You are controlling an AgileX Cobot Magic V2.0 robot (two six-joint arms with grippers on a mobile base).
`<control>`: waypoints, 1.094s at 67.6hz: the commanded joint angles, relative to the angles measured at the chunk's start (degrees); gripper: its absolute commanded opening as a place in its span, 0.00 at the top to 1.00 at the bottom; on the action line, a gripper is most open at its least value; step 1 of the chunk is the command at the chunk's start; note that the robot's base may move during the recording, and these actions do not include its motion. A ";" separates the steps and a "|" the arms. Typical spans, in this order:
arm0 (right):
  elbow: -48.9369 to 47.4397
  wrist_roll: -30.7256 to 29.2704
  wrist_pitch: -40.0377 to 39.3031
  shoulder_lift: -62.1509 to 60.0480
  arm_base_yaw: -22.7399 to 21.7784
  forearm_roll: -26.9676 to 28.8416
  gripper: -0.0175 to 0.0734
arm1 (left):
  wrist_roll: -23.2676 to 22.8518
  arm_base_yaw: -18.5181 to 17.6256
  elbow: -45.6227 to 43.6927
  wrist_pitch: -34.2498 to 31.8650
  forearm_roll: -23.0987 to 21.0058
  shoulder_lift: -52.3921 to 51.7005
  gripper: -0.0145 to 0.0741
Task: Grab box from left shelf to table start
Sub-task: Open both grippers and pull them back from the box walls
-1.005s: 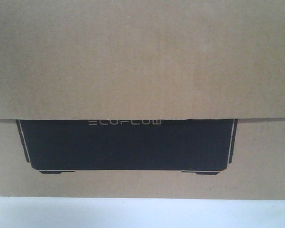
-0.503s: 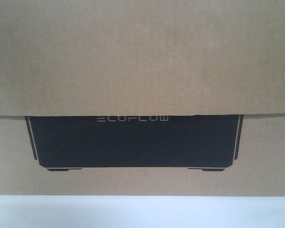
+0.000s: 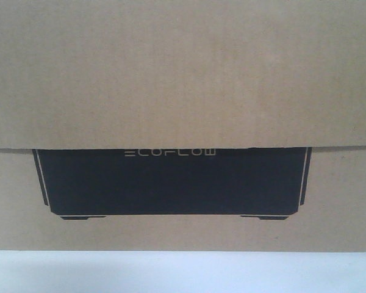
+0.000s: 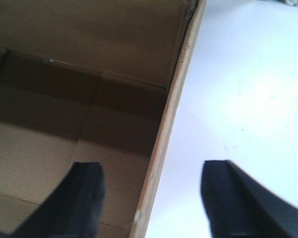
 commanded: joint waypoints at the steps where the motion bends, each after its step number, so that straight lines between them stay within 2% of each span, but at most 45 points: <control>1: 0.17 0.10 -2.30 -5.53 0.07 -0.59 0.41 | 0.75 -0.14 0.00 -3.22 -1.04 -5.99 0.26; 8: 4.41 0.10 -3.56 -10.35 0.07 -0.59 0.58 | 0.75 -0.14 4.97 -5.45 -0.64 -12.07 0.38; 17: 13.28 0.10 -8.22 -17.87 0.07 -0.59 0.76 | 0.75 -0.14 15.98 -8.86 0.29 -21.26 0.62; 29: 27.48 0.04 -15.90 -29.65 0.07 -0.59 0.75 | 0.75 -0.14 32.93 -15.29 0.88 -32.82 0.96; 43: 42.93 0.04 -21.96 -43.75 0.07 -0.64 0.75 | 0.75 -2.85 47.93 -20.58 1.97 -44.67 0.95; 53: 51.19 0.04 -24.92 -53.84 0.07 -0.64 0.75 | 0.75 -3.28 54.71 -24.27 2.84 -53.81 0.95; 65: 56.93 0.04 -27.54 -63.97 0.07 -0.64 0.75 | 0.75 -3.28 60.28 -30.07 2.84 -64.36 0.95; 74: 58.15 0.04 -30.37 -68.04 0.07 -0.64 0.75 | 0.75 -3.28 62.64 -32.69 4.89 -69.30 0.95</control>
